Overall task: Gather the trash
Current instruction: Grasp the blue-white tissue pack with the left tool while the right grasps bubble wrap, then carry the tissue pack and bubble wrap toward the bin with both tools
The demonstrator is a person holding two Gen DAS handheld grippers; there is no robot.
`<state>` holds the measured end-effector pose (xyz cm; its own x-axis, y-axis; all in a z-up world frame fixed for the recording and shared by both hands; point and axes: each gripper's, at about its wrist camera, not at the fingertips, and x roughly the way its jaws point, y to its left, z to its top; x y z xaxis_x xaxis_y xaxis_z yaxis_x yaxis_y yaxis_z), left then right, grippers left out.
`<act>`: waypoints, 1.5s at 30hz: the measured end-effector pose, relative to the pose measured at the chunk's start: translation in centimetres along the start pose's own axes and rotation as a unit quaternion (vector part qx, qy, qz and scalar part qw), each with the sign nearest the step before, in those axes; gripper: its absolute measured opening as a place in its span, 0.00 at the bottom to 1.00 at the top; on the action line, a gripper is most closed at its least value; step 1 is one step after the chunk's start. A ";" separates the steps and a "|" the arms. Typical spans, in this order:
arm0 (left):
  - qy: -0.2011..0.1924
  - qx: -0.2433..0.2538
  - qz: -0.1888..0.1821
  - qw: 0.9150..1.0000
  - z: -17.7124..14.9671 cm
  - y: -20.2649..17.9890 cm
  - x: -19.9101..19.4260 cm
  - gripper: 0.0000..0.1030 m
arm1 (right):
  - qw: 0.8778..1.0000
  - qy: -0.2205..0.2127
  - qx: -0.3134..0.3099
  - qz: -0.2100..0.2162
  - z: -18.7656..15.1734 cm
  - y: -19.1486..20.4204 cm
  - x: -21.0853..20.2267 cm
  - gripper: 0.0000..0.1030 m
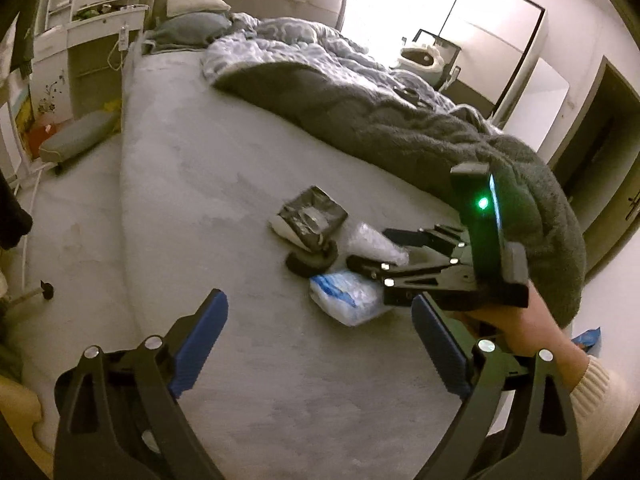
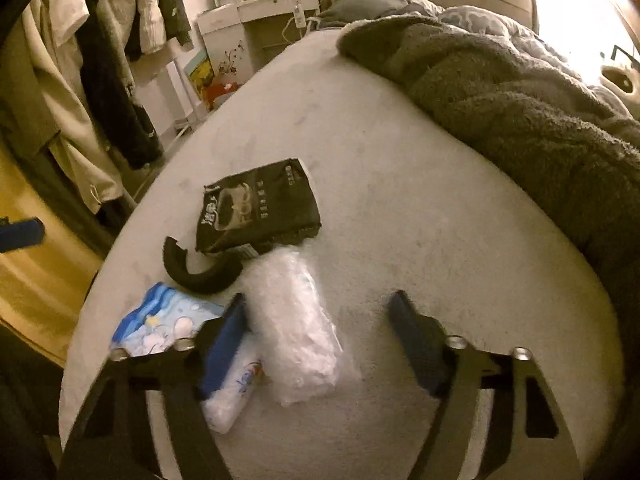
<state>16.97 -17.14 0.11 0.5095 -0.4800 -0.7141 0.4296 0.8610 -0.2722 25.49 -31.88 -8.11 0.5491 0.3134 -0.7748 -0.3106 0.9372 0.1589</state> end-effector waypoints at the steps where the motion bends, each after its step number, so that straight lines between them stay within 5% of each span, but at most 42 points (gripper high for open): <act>1: 0.005 0.005 0.003 1.000 0.0 -0.4 0.5 0.92 | 1.000 -0.004 0.002 0.004 0.1 0.0 -0.3 0.53; 4: 0.014 0.014 0.003 1.000 -0.3 -1.3 1.5 0.93 | 1.000 -0.013 0.015 0.015 0.2 -0.5 -1.1 0.38; 15: 0.031 0.048 0.038 0.998 -1.2 -4.7 5.5 0.95 | 0.997 -0.039 0.055 0.033 -0.1 -2.4 -3.5 0.36; 22: 0.058 0.032 0.077 0.995 -2.0 -5.4 8.3 0.96 | 0.996 -0.043 0.071 0.029 -0.7 -3.9 -4.4 0.36; 26: 0.055 0.018 0.113 0.992 -2.1 -5.5 9.1 0.96 | 0.996 -0.046 0.076 0.029 -1.0 -4.5 -4.9 0.36; 34: 0.032 -0.015 0.127 0.991 -1.2 -5.2 9.7 0.96 | 0.996 -0.044 0.074 0.032 -1.6 -4.9 -5.4 0.36; 37: 0.031 -0.007 0.125 0.992 -1.1 -5.3 10.2 0.92 | 0.995 -0.047 0.077 0.033 -1.6 -4.9 -5.6 0.36; 39: 0.030 -0.005 0.132 0.991 -1.2 -5.1 10.5 0.77 | 0.995 -0.053 0.080 0.034 -1.6 -4.7 -6.0 0.36; 45: 0.013 -0.007 0.102 0.995 -1.3 -4.6 9.4 0.74 | 0.994 -0.061 0.084 0.031 -2.4 -3.9 -7.0 0.36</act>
<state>18.81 -25.36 -6.23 0.5653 -0.2897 -0.7723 0.3086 0.9426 -0.1277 21.00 -38.11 -4.73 0.6264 0.3776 -0.6819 -0.2182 0.9248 0.3116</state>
